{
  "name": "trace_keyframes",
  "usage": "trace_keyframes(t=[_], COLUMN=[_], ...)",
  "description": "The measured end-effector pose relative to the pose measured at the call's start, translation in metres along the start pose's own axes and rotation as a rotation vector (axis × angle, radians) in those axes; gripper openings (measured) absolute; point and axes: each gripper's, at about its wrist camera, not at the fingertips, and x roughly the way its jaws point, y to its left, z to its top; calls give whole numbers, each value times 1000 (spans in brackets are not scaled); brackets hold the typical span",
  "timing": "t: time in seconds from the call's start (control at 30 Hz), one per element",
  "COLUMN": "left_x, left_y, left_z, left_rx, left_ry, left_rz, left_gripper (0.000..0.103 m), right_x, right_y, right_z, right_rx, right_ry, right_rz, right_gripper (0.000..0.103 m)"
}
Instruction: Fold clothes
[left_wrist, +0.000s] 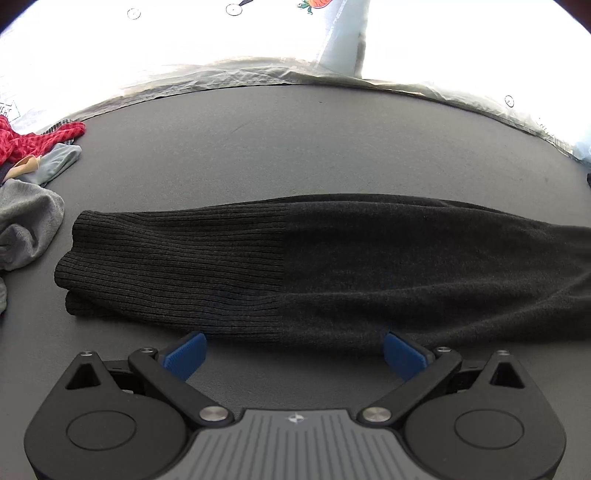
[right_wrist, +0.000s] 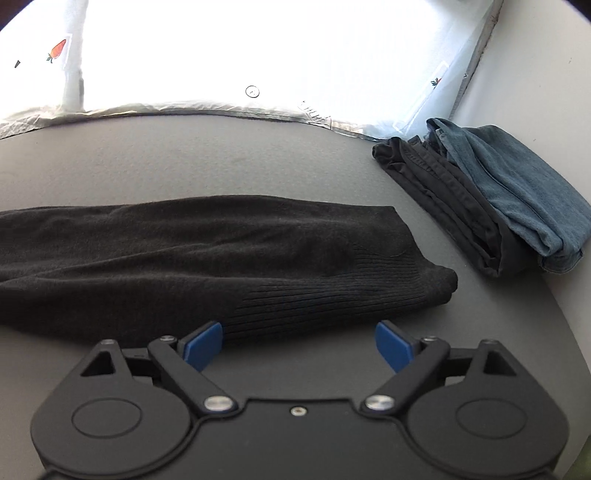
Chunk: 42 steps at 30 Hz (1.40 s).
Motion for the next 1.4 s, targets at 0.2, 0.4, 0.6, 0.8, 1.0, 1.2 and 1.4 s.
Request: trace_keyframes(t=[0.2, 0.4, 0.6, 0.8, 1.0, 1.2, 1.4], left_x=[2, 5, 26, 46, 60, 32, 10], left_y=[-23, -45, -42, -23, 1, 8, -14], left_z=[-10, -9, 13, 46, 58, 34, 11], left_rx=[282, 509, 483, 279, 127, 195, 329], left_ry=[-59, -192, -219, -220, -159, -177, -214], left_rz=[-28, -90, -113, -87, -86, -165, -201], left_gripper=[101, 101, 101, 101, 101, 101, 100], right_x=[-25, -29, -29, -29, -25, -21, -18], right_y=[57, 93, 103, 113, 139, 143, 134], right_z=[-19, -35, -30, -19, -10, -6, -8], right_rx=[-53, -23, -7, -83, -228, -222, -144], right_ry=[3, 31, 36, 28, 1, -4, 8], right_rz=[2, -27, -91, -74, -8, -13, -21], right_gripper=[95, 95, 97, 97, 97, 99, 99])
